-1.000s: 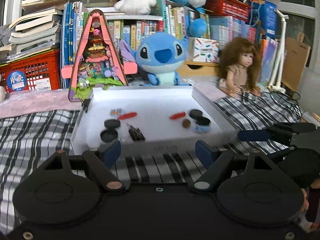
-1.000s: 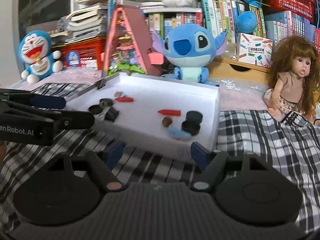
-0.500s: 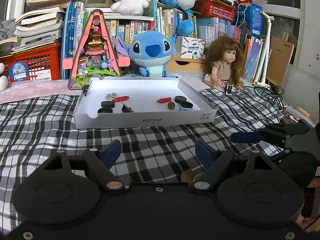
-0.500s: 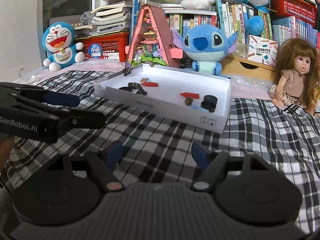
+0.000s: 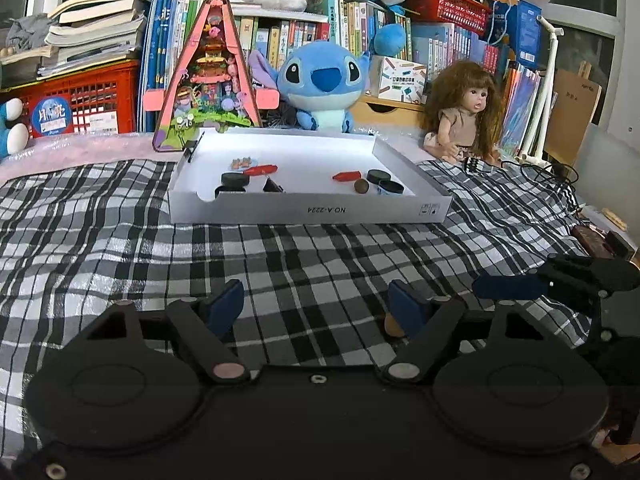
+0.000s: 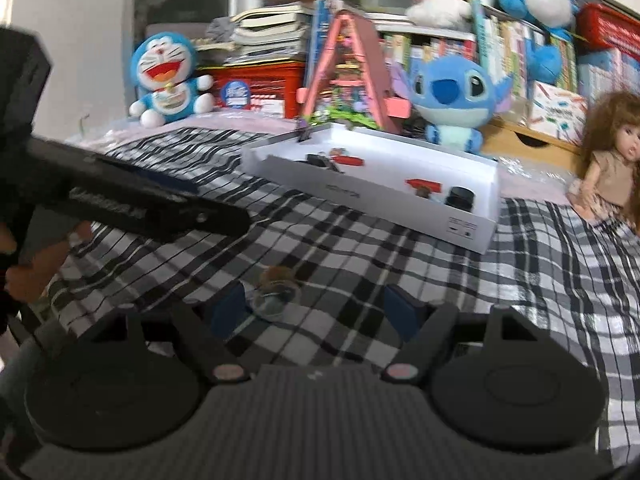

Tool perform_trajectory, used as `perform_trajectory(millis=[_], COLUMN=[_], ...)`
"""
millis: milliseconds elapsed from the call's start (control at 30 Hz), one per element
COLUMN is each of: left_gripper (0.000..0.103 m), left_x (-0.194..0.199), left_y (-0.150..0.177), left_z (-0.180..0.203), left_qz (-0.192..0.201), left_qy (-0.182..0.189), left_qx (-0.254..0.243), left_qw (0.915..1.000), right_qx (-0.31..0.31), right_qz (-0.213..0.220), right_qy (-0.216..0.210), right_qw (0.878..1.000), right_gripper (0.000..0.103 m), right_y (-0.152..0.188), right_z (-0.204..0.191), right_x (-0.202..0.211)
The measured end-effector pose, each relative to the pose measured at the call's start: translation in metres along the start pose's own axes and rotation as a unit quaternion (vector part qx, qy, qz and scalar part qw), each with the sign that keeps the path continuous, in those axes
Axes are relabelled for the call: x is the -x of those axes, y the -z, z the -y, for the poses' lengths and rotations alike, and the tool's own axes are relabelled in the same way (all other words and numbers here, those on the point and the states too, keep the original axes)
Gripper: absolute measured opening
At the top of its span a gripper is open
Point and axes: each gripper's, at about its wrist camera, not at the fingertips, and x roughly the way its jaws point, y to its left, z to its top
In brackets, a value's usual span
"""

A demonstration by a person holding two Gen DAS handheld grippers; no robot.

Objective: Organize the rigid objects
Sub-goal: 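Grasp a brown ball with the left tool while the right tool grasps a clear plastic cup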

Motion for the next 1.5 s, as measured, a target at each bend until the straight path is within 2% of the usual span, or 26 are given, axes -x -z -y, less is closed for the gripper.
perform_trajectory(millis=[133,233,300,367,400,567,900,1300,1500], left_gripper=[0.067,0.065,0.065,0.063,0.062,0.051,0.050,0.049,0.040], left_x=[-0.003,-0.005,-0.005,-0.005,-0.005,-0.008,-0.010,-0.017,-0.025], left_y=[0.003,0.005,0.005,0.006,0.006,0.009,0.015,0.021,0.017], left_z=[-0.003,-0.004,-0.004,-0.003,-0.003,0.000,0.014,0.033,0.038], left_qz=[-0.010,-0.013,-0.014,-0.016,-0.017,-0.025,-0.036,-0.041,-0.041], left_qy=[0.012,0.011,0.010,0.012,0.014,0.026,0.047,0.061,0.061], left_qx=[0.011,0.012,0.012,0.012,0.012,0.013,0.001,-0.021,-0.017], left_qw=[0.9998,0.9998,0.9998,0.9997,0.9997,0.9993,0.9983,0.9971,0.9972], right_qx=[0.016,0.018,0.016,0.014,0.012,0.000,-0.029,-0.057,-0.059], right_qz=[-0.004,-0.008,-0.009,-0.007,-0.004,0.002,0.008,0.016,0.015], right_qy=[-0.006,-0.010,-0.011,-0.010,-0.009,-0.003,0.031,0.051,0.052], right_qw=[1.000,1.000,1.000,1.000,1.000,1.000,0.999,0.997,0.997], right_gripper=[0.078,0.070,0.053,0.043,0.032,0.032,0.032,0.032,0.033], right_y=[0.002,0.004,0.005,0.006,0.007,0.008,0.010,0.023,0.026], right_z=[-0.010,-0.012,-0.013,-0.012,-0.011,-0.005,0.010,0.016,0.016], right_x=[-0.003,-0.006,-0.007,-0.006,-0.005,-0.001,0.004,0.012,0.012])
